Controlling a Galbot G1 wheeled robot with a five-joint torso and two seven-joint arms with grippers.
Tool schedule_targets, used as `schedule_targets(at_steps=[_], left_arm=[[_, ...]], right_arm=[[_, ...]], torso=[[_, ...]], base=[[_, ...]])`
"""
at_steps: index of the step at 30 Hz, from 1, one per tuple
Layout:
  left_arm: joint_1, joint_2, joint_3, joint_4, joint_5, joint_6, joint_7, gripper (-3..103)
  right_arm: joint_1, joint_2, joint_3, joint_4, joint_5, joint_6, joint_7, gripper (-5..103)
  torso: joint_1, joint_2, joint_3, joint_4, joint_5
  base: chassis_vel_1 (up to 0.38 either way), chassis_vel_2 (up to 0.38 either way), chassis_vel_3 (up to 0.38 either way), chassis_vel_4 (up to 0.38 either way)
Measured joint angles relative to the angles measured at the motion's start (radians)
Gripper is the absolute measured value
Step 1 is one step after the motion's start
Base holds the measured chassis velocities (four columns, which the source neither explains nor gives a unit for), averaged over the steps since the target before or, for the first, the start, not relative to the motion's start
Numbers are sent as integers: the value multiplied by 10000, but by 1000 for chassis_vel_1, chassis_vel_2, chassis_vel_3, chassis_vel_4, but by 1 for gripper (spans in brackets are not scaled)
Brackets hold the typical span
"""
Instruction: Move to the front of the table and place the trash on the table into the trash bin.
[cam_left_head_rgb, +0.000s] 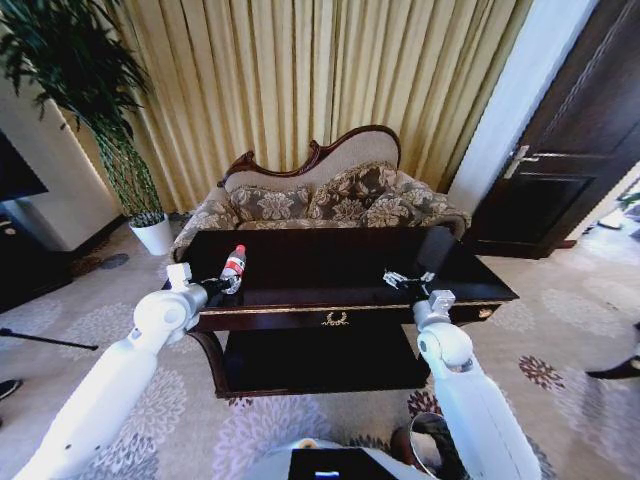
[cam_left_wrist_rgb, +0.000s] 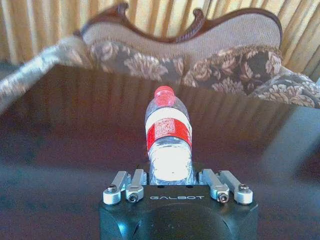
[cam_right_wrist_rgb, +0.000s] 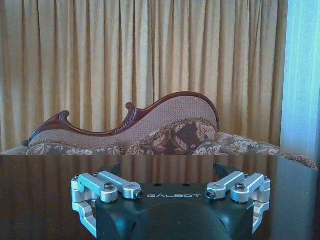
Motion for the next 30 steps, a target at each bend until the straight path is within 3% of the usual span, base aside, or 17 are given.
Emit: schedule_targets(at_steps=[1, 3, 4, 7, 8, 9, 10, 12, 13, 15, 16, 19, 24, 26, 30], left_arm=[[0, 0, 0, 0, 0, 0, 0, 40], [150, -43, -170, 0, 1186, -252, 624, 40], [150, -43, -170, 0, 1186, -252, 624, 40], [487, 52, -239, 205, 3780, -1643, 1888, 40], [487, 52, -239, 205, 3780, -1643, 1888, 40], [557, 172, -239, 314, 4789, -2383, 2584, 40], [557, 172, -239, 314, 4789, -2383, 2584, 40], [600, 428, -226, 451, 6002, -3525, 3772, 40], [600, 428, -226, 451, 6002, -3525, 3772, 40], [589, 694, -159, 577, 6867, -4539, 4711, 40], [589, 694, -159, 577, 6867, -4539, 4711, 40], [437, 1145, 31, 683, 7401, -5432, 5568, 40], [-64, 1509, 612, 915, 7822, -6207, 5798, 40], [-514, 1616, 1083, 1185, 8142, -6888, 6060, 40], [-920, 1578, 1501, 1371, 8028, -7386, 6094, 40]], right_arm=[[0, 0, 0, 0, 0, 0, 0, 100], [2, 30, 8, 53, 7, 0, 0, 100], [2, 30, 8, 53, 7, 0, 0, 100], [-5, 99, -17, 80, -2, -4, 0, 100], [-5, 99, -17, 80, -2, -4, 0, 100], [3, 142, -38, 100, -17, -11, 0, 100], [3, 142, -38, 100, -17, -11, 0, 100], [11, 238, -61, 201, -52, -41, 0, 100], [11, 238, -61, 201, -52, -41, 0, 100], [8, 313, -58, 332, -65, -66, 0, 100], [8, 313, -58, 332, -65, -66, 0, 100], [-82, 362, 38, 607, -58, -108, 0, 100], [-117, 336, 83, 835, 94, -232, 0, 100], [-111, 294, 50, 1011, 423, -264, 0, 100], [-116, 125, 4, 1336, 1075, -368, 1, 100]], torso=[[0, 0, 0, 0, 0], [0, 0, 0, -1, 0], [0, 0, 0, -1, 0], [0, 0, 0, 2, 0], [0, 0, 0, 2, 0], [0, 0, 0, 2, -2], [0, 0, 0, 2, -2], [0, 0, 0, 1, 0], [0, 0, 0, 1, 0], [0, 0, 0, 0, 1], [0, 0, 0, 0, 1], [0, 0, 0, 1, 0], [0, 0, 0, 0, 1], [0, 0, 0, -1, 2], [0, 0, 0, -1, 2]], base=[[0, 0, 0, 0], [0, 0, 0, 0], [0, 0, 0, 0], [0, 0, 0, 0], [0, 0, 0, 0], [0, 0, 0, 0], [0, 0, 0, 0], [0, 0, 0, 0], [0, 0, 0, 0], [0, 0, 0, 0], [0, 0, 0, 0], [0, 0, 0, 0], [0, 0, 0, 0], [0, 0, 0, 0], [0, 0, 0, 0]])
